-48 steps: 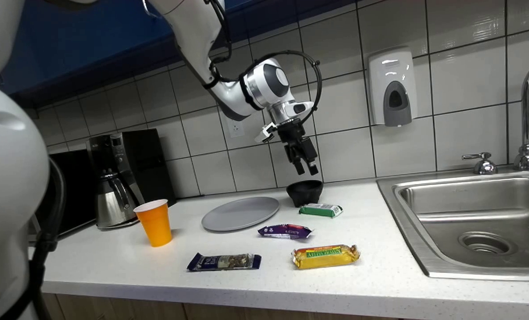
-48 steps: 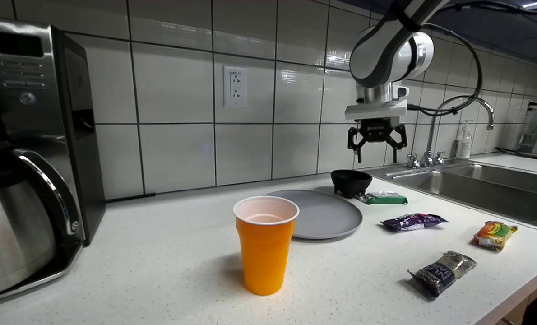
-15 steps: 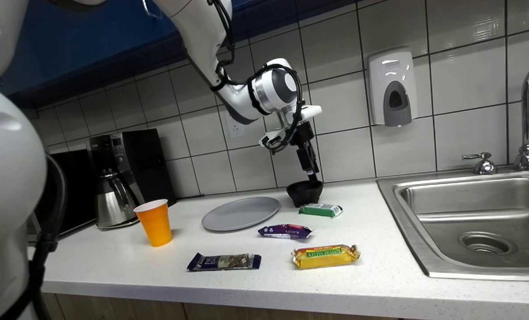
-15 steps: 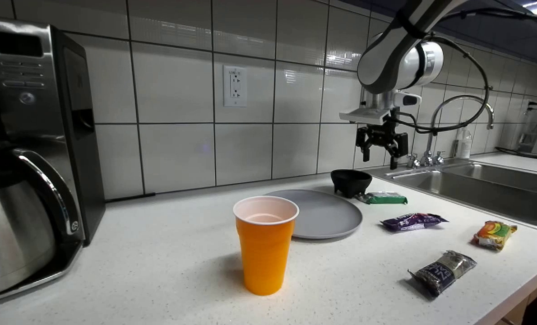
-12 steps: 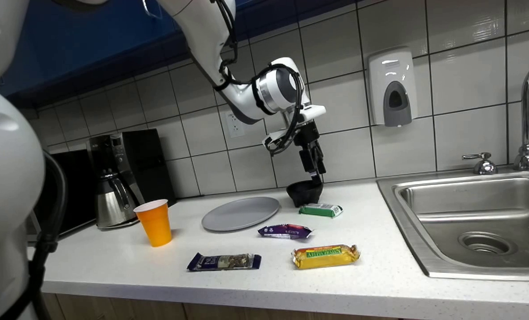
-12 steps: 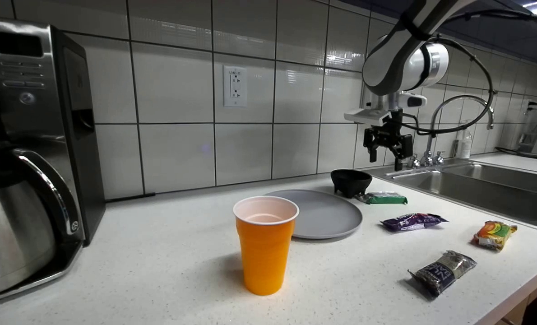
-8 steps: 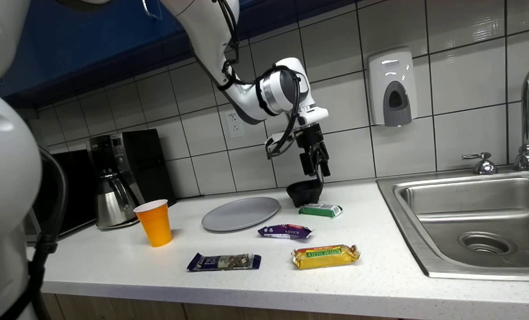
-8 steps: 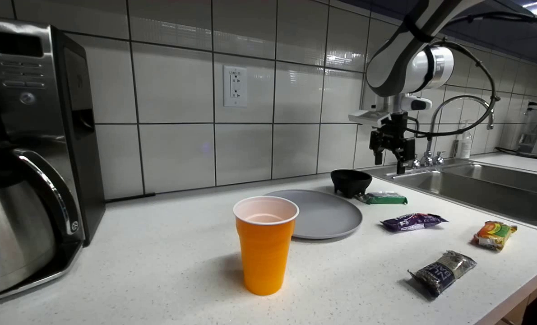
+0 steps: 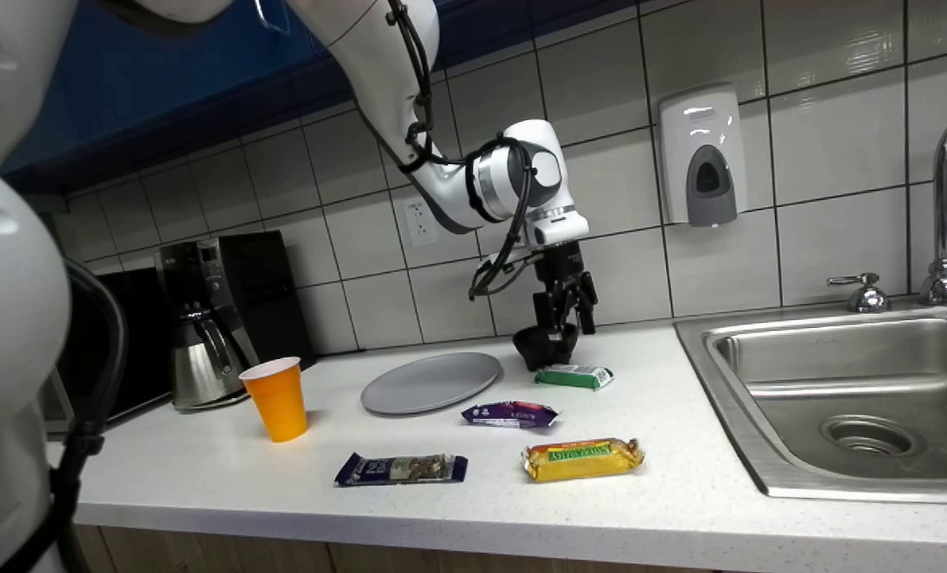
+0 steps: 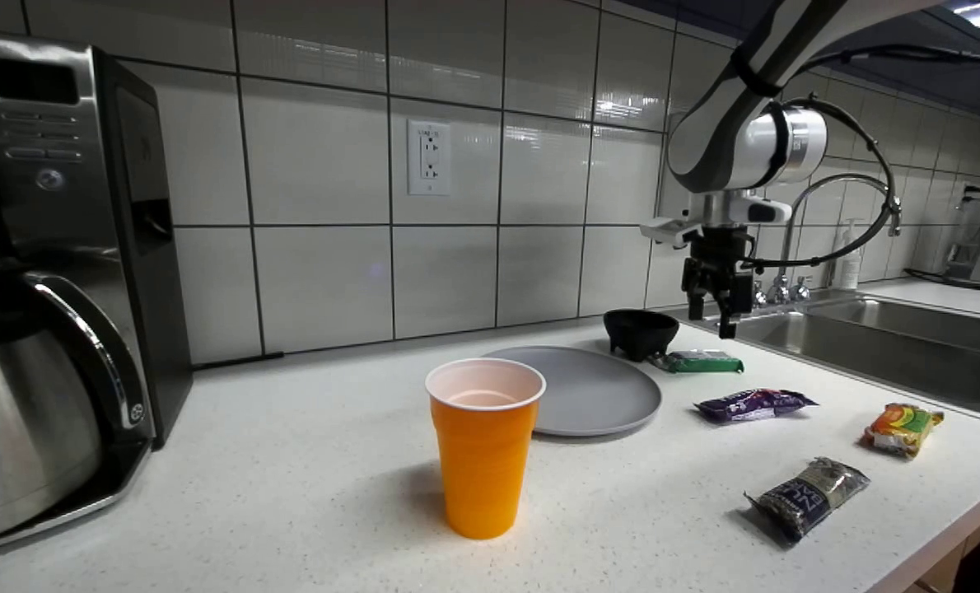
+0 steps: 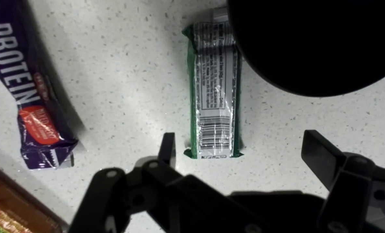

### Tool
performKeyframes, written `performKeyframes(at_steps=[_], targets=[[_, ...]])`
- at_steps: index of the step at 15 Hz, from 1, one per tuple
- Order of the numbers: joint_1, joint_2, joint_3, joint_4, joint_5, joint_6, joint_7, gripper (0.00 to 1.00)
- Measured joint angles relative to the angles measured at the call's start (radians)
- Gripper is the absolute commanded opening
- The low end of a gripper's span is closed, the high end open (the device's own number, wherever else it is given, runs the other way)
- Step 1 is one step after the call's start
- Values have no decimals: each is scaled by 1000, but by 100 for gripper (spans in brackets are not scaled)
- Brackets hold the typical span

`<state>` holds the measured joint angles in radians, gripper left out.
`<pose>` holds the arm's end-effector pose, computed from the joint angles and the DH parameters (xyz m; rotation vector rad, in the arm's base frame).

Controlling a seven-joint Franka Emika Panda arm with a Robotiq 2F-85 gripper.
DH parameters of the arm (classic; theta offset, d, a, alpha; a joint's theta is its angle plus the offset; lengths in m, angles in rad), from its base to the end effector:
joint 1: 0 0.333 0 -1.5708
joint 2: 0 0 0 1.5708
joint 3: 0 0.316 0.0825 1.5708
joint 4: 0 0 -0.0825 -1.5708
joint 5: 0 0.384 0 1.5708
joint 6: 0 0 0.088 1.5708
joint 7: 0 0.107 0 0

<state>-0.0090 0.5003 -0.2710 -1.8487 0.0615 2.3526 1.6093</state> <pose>0.6232 -0.1662 0.2637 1.7972 -2.5107 0.1085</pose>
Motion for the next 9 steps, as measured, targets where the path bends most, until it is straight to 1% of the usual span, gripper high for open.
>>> performKeyframes(at_steps=[4,9], targets=[[-5,31,0,0,13,0,33,100],[-5,62,2,2,16,2,44,100]])
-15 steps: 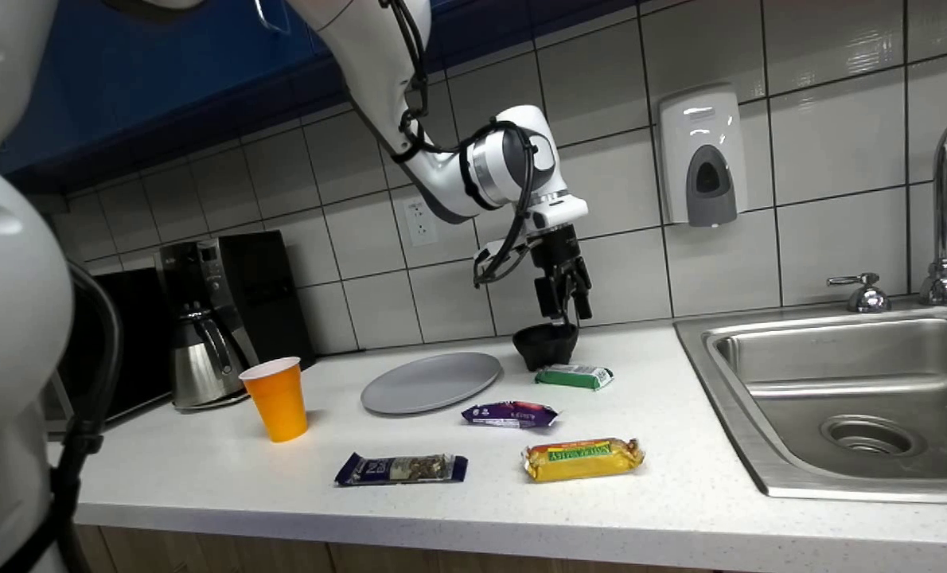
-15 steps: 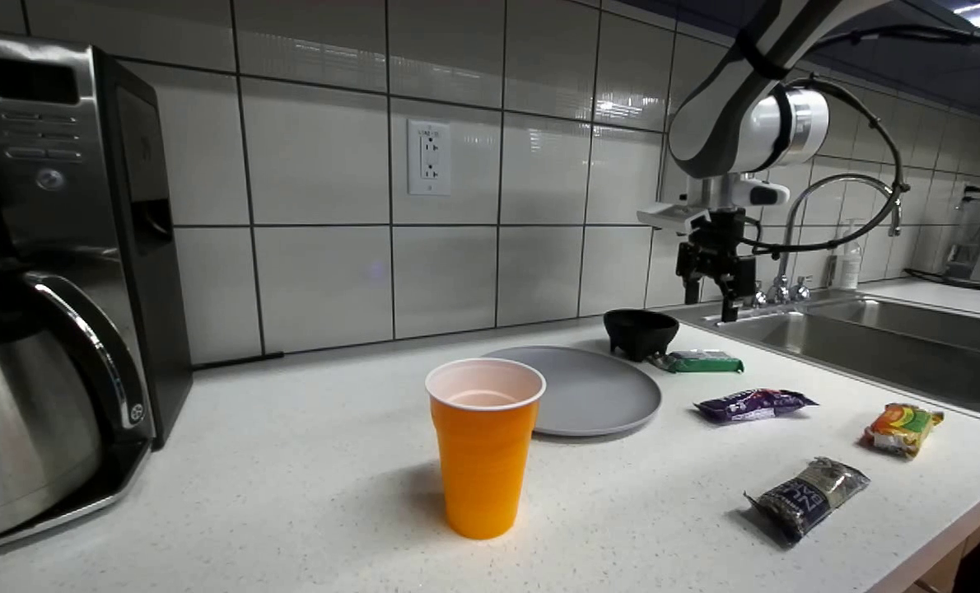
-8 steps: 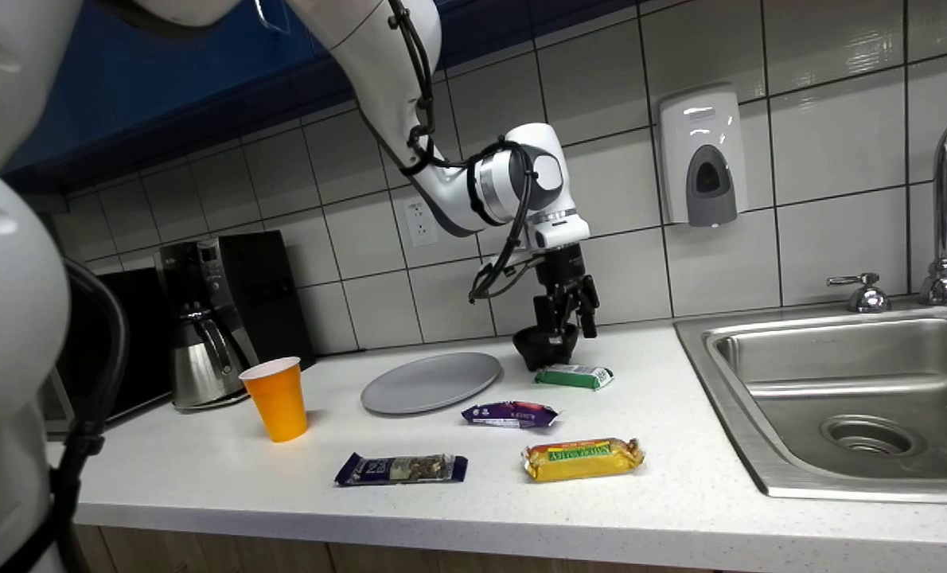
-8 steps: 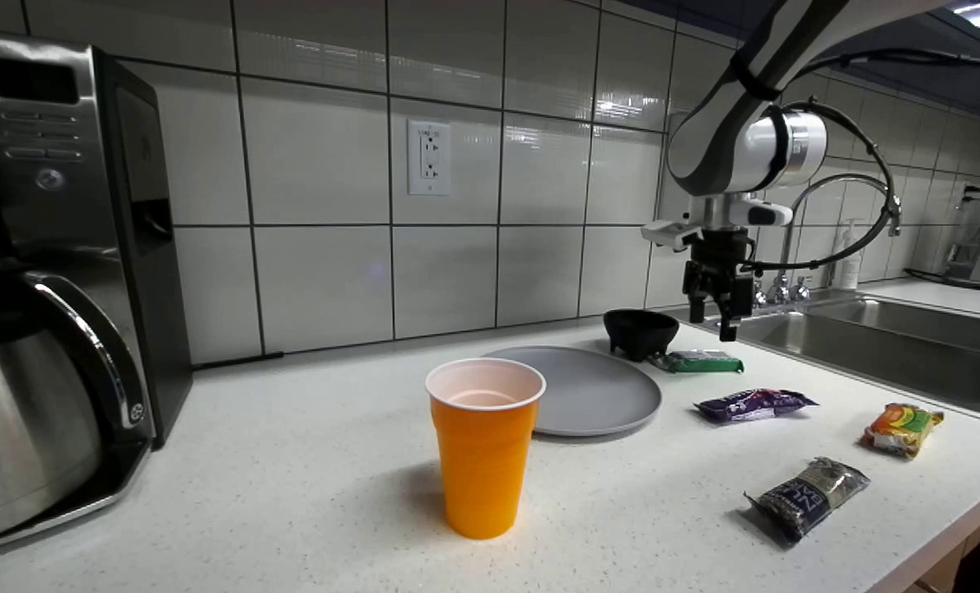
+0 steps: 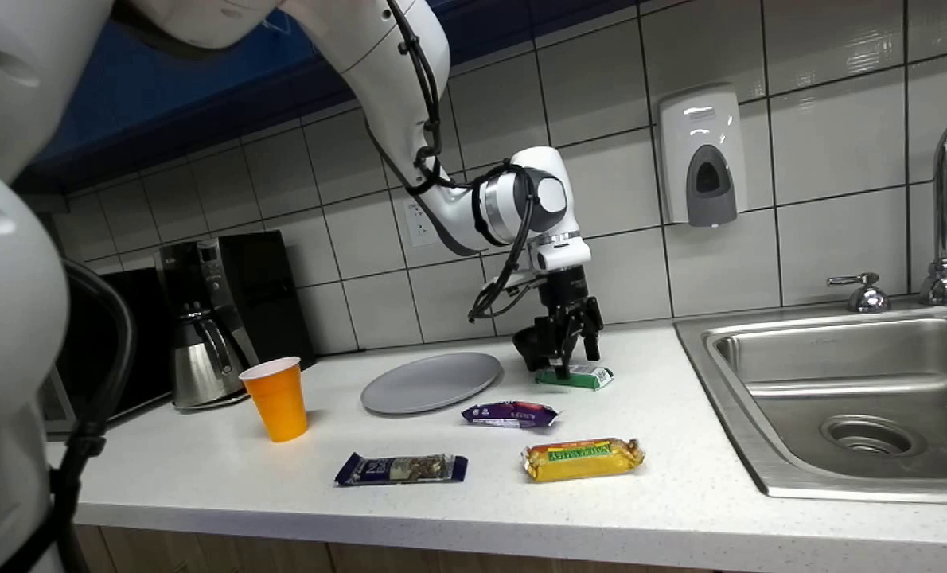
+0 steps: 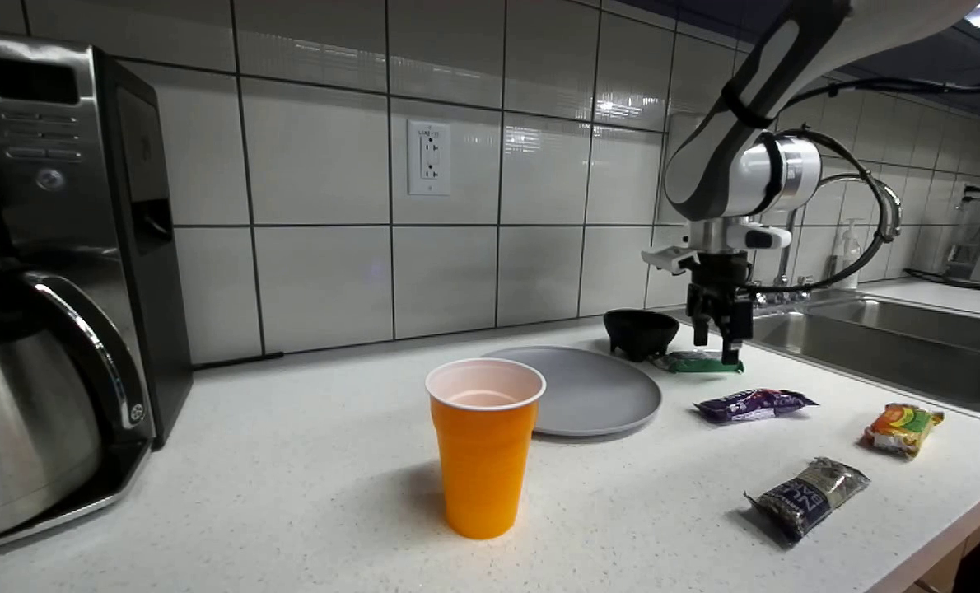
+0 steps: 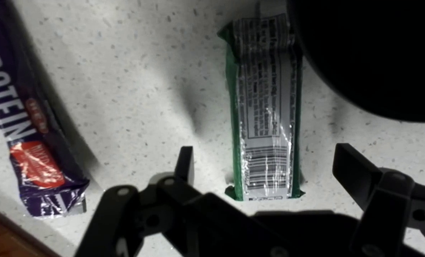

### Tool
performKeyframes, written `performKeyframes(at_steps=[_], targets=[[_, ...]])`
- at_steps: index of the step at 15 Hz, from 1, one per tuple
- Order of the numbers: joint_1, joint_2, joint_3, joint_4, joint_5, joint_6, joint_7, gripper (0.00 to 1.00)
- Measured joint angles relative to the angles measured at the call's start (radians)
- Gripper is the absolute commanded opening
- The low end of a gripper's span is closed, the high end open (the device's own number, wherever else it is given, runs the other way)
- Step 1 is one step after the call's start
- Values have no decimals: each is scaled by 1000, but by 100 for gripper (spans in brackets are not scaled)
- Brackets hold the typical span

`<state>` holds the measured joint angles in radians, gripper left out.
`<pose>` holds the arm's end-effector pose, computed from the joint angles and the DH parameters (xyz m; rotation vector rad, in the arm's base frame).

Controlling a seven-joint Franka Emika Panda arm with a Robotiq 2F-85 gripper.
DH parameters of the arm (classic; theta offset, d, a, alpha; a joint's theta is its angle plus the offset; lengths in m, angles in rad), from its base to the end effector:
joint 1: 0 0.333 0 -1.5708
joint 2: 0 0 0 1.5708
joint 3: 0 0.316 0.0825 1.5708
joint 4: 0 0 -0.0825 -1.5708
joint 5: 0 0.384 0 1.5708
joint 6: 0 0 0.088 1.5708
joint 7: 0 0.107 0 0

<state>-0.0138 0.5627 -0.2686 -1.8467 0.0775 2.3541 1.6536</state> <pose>0.6181 -0.1676 0.2256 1.7066 -2.5297 0.0467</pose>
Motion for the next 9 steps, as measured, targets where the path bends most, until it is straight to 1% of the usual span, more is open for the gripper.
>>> performKeyframes(at_steps=[7,8,9], targets=[[0,13,2,6,0,0,1,100],[0,14,2,6,0,0,2,75],[0,15,2,6,0,0,2,74]])
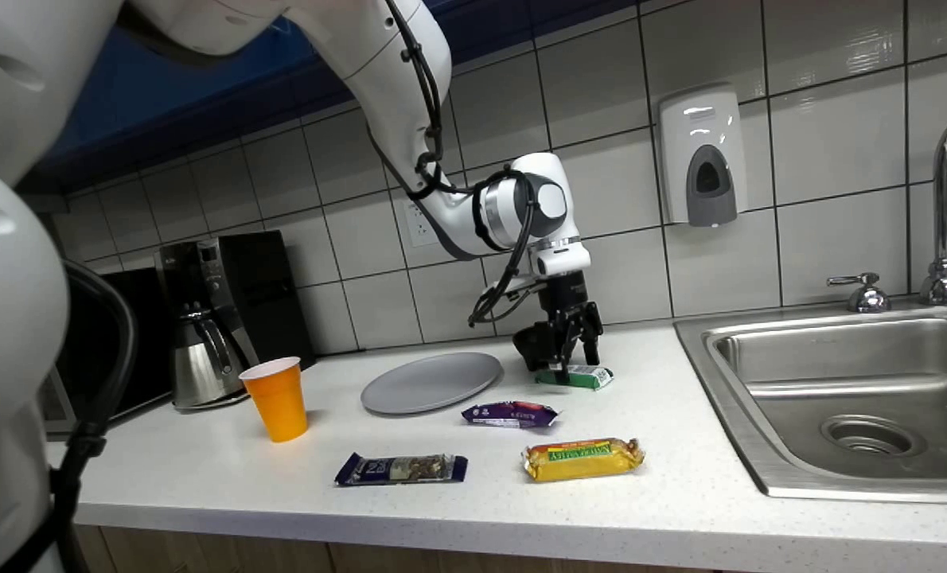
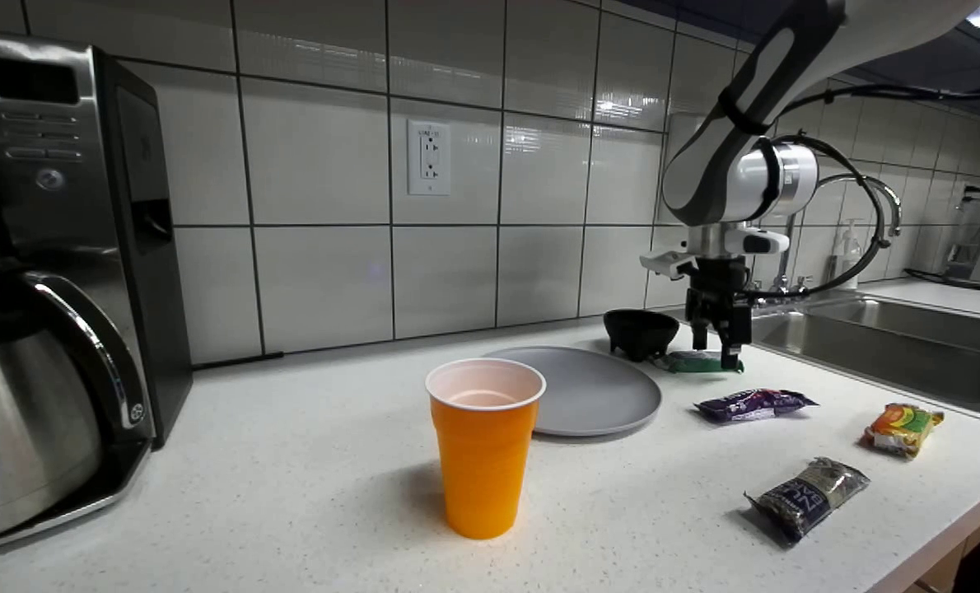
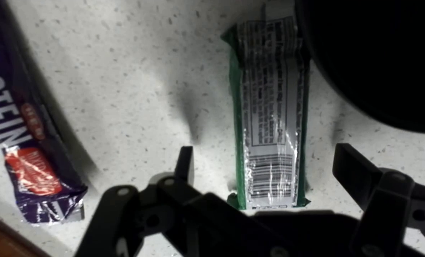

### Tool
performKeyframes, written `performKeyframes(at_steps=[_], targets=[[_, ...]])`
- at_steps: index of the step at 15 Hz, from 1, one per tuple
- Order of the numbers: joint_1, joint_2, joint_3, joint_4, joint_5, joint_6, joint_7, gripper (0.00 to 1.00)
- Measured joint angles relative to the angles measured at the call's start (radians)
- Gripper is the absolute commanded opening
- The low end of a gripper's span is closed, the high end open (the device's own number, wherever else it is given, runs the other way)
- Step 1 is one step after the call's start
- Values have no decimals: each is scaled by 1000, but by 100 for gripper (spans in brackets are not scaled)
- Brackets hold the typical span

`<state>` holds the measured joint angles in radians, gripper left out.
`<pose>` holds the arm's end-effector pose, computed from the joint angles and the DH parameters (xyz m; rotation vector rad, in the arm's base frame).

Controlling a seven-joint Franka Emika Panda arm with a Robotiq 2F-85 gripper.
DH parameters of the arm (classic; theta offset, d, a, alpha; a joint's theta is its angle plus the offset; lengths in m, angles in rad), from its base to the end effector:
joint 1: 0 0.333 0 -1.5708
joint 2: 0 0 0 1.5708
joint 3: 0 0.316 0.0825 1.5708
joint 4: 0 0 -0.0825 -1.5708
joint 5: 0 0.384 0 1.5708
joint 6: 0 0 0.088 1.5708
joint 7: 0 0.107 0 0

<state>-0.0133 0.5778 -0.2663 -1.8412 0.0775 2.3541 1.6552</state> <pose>0.6187 -0.1661 0.2182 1.7048 -2.5215 0.0384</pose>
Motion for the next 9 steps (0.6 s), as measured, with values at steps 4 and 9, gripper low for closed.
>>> performKeyframes(at_steps=[4,9], targets=[[0,1,0,0,0,0,0,40],[0,1,0,2,0,1,0,17]])
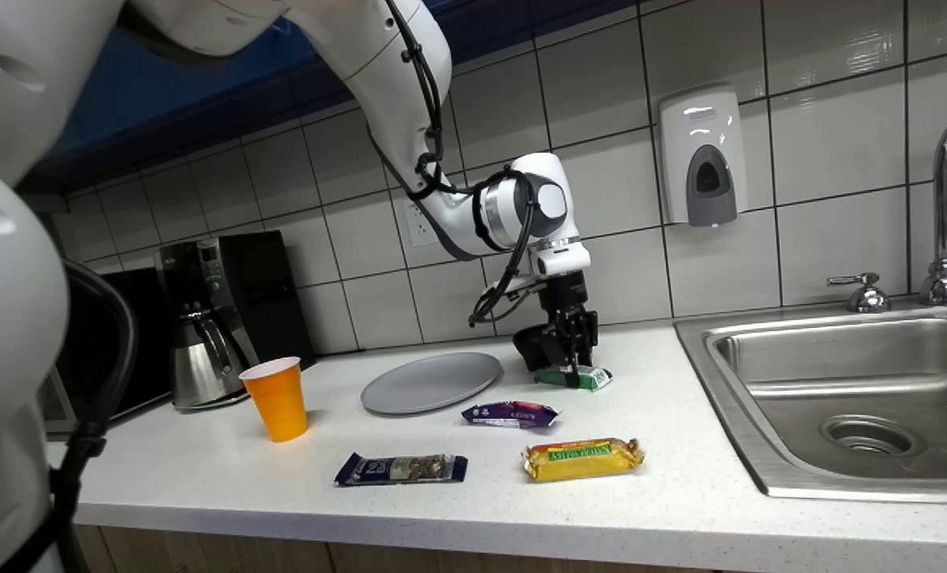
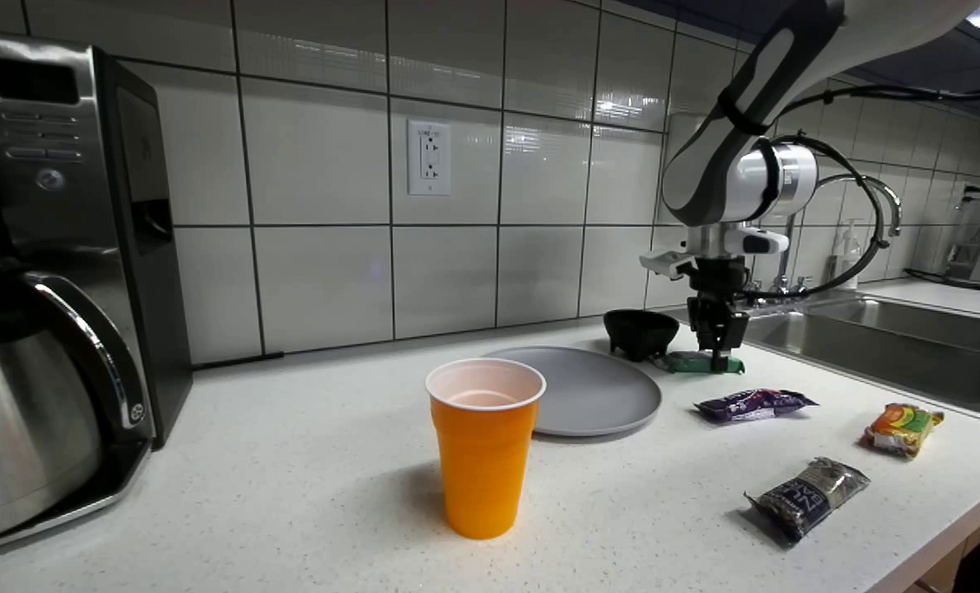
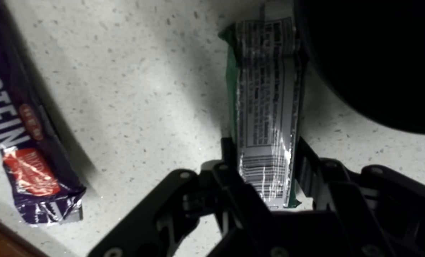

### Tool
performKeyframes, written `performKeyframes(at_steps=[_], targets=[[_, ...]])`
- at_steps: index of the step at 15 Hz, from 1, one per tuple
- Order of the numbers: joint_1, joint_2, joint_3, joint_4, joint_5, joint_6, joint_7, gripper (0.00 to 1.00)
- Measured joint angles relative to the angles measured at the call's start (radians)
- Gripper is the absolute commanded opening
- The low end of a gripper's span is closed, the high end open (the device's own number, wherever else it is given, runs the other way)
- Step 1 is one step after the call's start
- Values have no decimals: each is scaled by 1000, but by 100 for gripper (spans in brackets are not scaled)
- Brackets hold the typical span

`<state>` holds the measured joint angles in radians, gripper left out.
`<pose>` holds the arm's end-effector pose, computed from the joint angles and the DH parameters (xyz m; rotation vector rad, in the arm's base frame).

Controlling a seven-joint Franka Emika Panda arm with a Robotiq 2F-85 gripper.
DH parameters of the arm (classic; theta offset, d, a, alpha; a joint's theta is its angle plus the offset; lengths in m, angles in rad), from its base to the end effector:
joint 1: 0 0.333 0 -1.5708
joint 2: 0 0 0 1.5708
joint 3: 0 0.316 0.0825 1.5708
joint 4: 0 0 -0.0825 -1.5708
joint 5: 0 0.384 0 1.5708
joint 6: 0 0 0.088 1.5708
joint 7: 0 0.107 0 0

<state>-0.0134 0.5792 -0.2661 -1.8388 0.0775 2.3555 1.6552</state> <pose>0.6195 -0.1661 0.2184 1.7061 -2.5222 0.0414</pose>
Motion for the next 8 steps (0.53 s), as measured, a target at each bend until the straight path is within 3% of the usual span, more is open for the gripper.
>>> performKeyframes(at_steps=[8], targets=[[0,-8,-20,0,-10,3,0,17]])
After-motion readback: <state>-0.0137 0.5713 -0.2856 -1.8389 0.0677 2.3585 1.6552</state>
